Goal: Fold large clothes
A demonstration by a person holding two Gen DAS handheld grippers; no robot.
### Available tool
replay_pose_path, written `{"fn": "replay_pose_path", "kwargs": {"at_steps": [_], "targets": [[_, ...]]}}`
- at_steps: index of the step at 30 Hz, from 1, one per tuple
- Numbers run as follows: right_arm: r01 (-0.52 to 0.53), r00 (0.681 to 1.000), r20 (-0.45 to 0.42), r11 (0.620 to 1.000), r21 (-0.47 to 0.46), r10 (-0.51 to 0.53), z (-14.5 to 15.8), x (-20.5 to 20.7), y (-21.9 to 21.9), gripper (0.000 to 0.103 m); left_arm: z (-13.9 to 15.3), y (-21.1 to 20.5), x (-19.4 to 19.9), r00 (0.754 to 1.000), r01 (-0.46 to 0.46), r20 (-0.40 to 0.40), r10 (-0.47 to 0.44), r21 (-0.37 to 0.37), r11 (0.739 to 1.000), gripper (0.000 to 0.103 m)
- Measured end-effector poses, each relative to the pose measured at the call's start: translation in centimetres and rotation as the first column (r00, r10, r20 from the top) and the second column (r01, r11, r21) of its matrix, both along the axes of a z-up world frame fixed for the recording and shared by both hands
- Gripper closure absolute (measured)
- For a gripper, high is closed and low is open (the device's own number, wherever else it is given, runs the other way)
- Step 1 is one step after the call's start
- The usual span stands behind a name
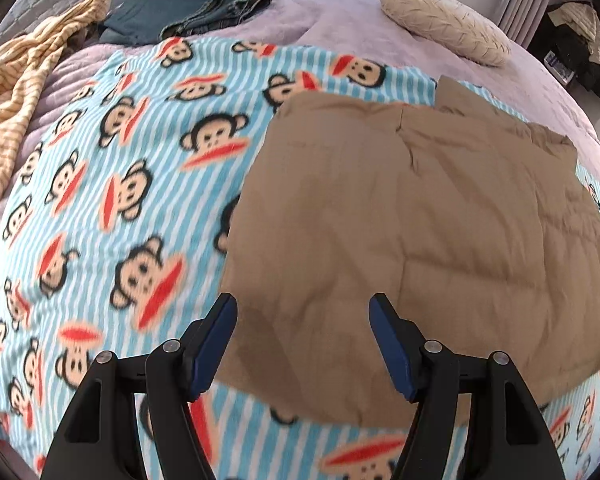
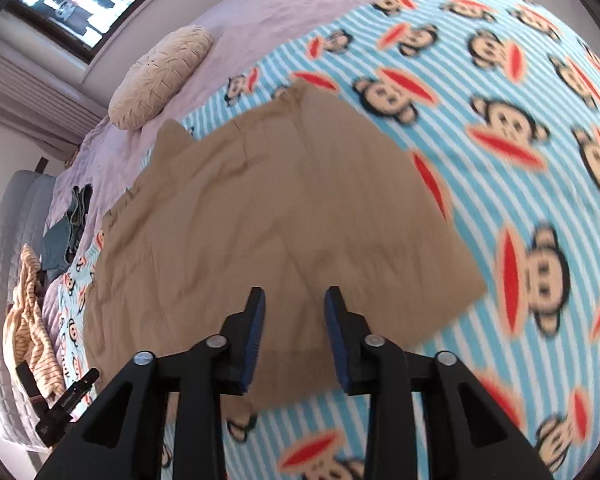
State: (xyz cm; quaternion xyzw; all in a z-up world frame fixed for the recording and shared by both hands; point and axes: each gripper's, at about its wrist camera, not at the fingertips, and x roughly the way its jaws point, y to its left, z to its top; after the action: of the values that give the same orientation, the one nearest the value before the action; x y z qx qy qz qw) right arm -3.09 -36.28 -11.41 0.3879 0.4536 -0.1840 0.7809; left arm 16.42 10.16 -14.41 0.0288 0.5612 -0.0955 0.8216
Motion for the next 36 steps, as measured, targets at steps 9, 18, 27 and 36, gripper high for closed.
{"fn": "replay_pose_path", "kwargs": {"at_steps": [9,18,27,36], "targets": [[0.005,0.999,-0.043,0.994,0.113,0.000,-2.0,-2.0,2.5,0.049,-0.1,0.5,-3.0,1.000,0.006,-0.029,-0.006,0.017,1.000,0.013],[0.006,0.998,-0.068,0.986,0.167,0.006,-3.7,-1.8,3.9,0.043,-1.5,0.1,-4.3,0.998,0.022,-0.066,-0.020,0.018,1.000,0.000],[0.009,1.000,-0.006,0.974,0.225,-0.008,-4.2,-1.9,4.1,0.016,-1.5,0.3,-5.2,0.994,0.008,-0.106,-0.012,-0.039,0.999,0.000],[0.049,0.992,0.091,0.937,0.346,-0.086,-5.5,-2.5,3.6,0.016,-2.0,2.4,-5.9,0.982,-0.089,-0.182,0.054,-0.191,0.978,0.000]]}}
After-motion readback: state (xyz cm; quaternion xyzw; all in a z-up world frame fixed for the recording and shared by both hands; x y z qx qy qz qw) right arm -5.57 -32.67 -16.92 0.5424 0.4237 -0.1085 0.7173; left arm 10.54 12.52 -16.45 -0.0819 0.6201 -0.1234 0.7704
